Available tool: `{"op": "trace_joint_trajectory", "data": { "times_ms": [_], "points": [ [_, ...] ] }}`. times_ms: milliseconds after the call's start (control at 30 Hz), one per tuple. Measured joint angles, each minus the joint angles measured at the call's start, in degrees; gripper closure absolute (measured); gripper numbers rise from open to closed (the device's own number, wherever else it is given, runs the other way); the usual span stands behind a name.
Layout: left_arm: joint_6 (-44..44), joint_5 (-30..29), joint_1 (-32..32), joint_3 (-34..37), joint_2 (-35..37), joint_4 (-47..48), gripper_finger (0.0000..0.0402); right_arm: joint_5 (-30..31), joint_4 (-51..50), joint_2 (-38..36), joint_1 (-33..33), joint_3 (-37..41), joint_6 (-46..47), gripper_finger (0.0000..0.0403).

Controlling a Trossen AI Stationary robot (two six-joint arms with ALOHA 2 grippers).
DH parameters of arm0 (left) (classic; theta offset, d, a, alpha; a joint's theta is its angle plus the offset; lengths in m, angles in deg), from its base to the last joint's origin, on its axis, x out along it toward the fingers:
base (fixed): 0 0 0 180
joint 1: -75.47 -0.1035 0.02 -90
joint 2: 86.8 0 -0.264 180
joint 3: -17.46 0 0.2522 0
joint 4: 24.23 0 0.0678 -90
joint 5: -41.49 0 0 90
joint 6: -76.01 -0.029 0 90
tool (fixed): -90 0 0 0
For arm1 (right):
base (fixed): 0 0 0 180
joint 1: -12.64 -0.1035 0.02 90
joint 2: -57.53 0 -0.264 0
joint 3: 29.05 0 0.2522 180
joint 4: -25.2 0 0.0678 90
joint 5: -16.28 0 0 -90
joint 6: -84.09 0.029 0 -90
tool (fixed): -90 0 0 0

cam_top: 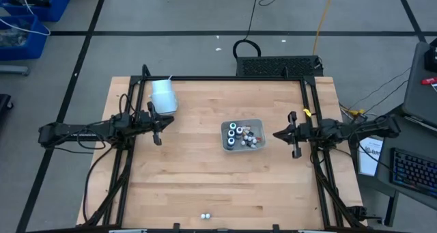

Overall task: Pick & Place food coloring
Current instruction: Put the small dark orange food coloring bottle into the bin

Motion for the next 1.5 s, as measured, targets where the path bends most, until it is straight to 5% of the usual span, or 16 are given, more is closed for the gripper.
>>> {"op": "trace_joint_trajectory", "data": {
  "times_ms": [467, 667, 1033, 1500],
  "points": [
    [1.1, 0.5, 0.0, 0.0, 0.0, 1.5, 0.0357, 0.0, 6.0, 0.0, 0.2, 5.1, -0.3, 0.0403],
    [2.3, 8.9, 4.1, -5.7, -3.4, 5.0, 0.0375, 0.0, 5.7, 0.1, 0.2, 5.2, -0.8, 0.0403],
    [4.0, -9.4, 24.1, -37.4, -31.1, 30.0, 0.0397, 0.0, 6.0, 0.1, 0.2, 5.3, -1.4, 0.0403],
    [19.4, -10.5, 38.7, -69.4, -71.5, 50.4, 0.0393, 0.0, 7.7, 0.1, 0.2, 5.3, 0.0, 0.0403]
  ]
}}
